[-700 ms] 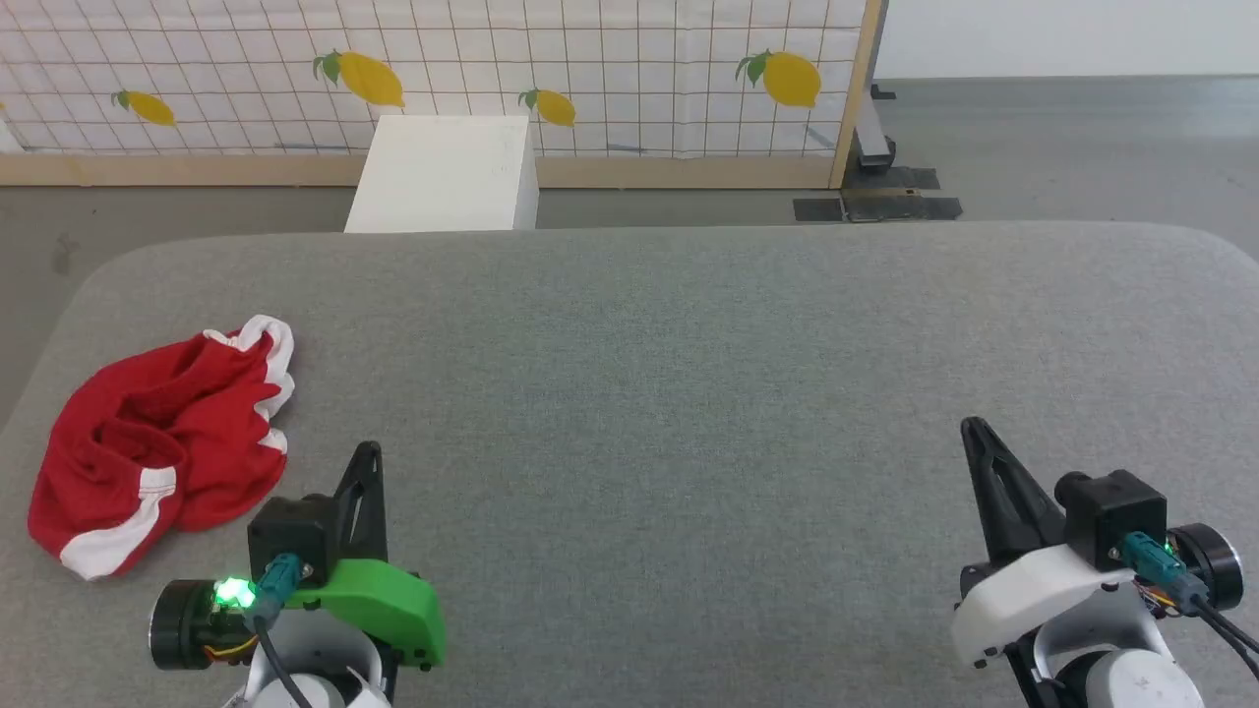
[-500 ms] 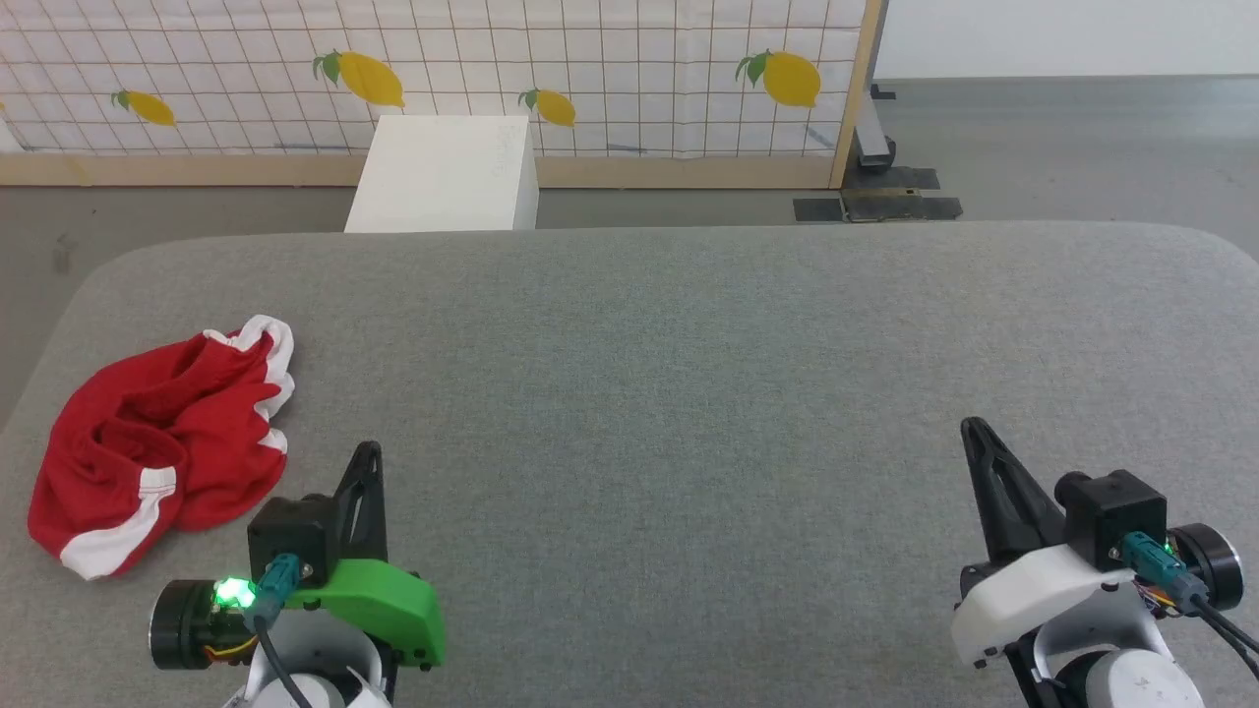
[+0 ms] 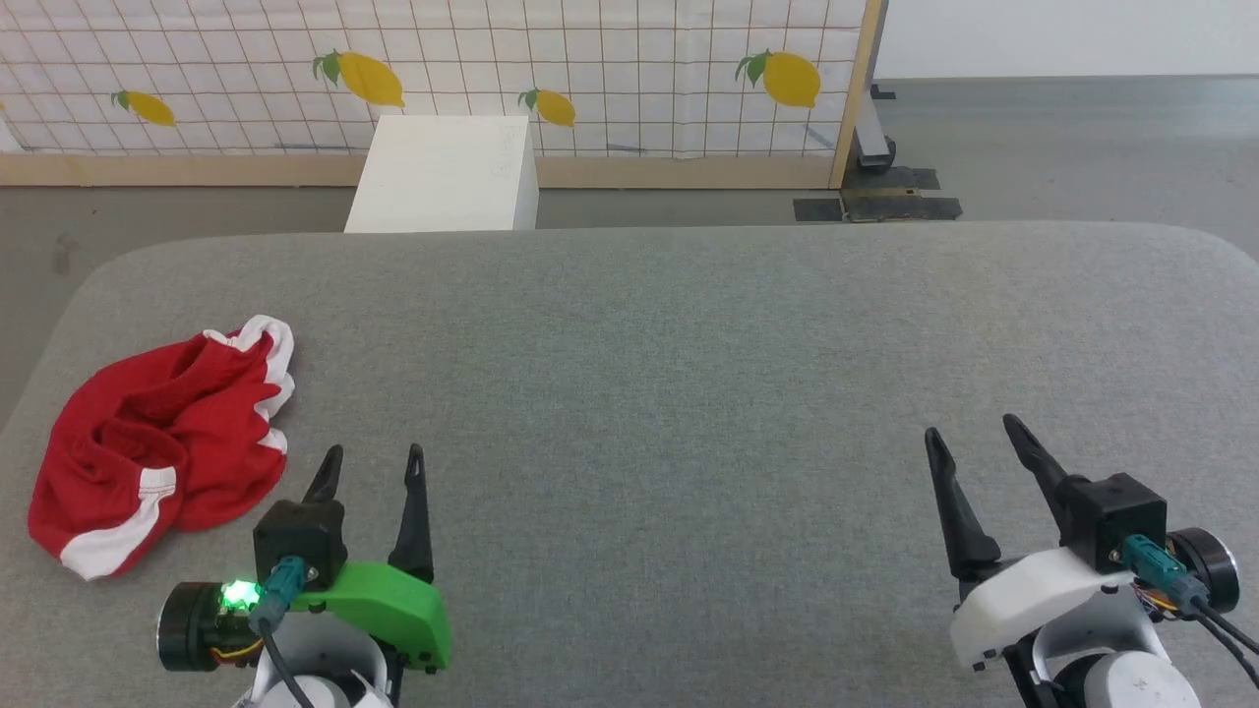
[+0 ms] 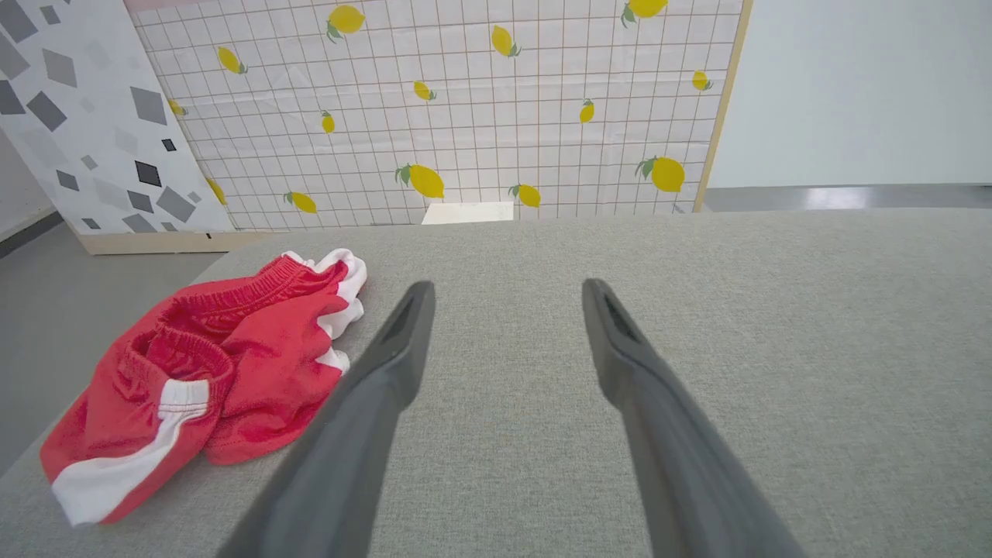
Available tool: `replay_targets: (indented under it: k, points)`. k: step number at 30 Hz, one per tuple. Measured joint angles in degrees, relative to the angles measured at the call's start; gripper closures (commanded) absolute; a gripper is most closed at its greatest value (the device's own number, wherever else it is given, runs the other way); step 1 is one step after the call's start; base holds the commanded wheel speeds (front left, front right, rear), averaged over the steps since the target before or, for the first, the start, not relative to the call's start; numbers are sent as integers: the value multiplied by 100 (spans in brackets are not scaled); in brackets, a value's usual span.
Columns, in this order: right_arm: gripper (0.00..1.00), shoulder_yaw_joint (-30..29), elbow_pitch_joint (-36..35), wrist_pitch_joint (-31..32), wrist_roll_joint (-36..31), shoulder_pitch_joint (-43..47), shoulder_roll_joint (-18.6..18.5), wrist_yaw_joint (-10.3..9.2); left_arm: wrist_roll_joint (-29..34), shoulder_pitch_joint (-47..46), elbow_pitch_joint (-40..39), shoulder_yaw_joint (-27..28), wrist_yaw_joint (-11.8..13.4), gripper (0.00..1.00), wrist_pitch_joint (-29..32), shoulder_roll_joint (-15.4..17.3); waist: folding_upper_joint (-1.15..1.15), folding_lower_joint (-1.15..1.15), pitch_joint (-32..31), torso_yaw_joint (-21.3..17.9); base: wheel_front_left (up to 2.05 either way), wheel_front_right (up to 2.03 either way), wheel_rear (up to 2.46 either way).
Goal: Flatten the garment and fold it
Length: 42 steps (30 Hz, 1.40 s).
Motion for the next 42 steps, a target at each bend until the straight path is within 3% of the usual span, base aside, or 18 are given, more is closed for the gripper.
replay_targets:
  k: [22,42]
  points:
    - [0,15,344,-255,325,1,0,0,-186,0,176,-23,107,0,-253,0,0,0,-13,266,0,0,0]
    - [0,107,703,-474,695,2,0,0,-434,55,303,-9,208,0,-505,1,0,0,-62,901,0,0,0]
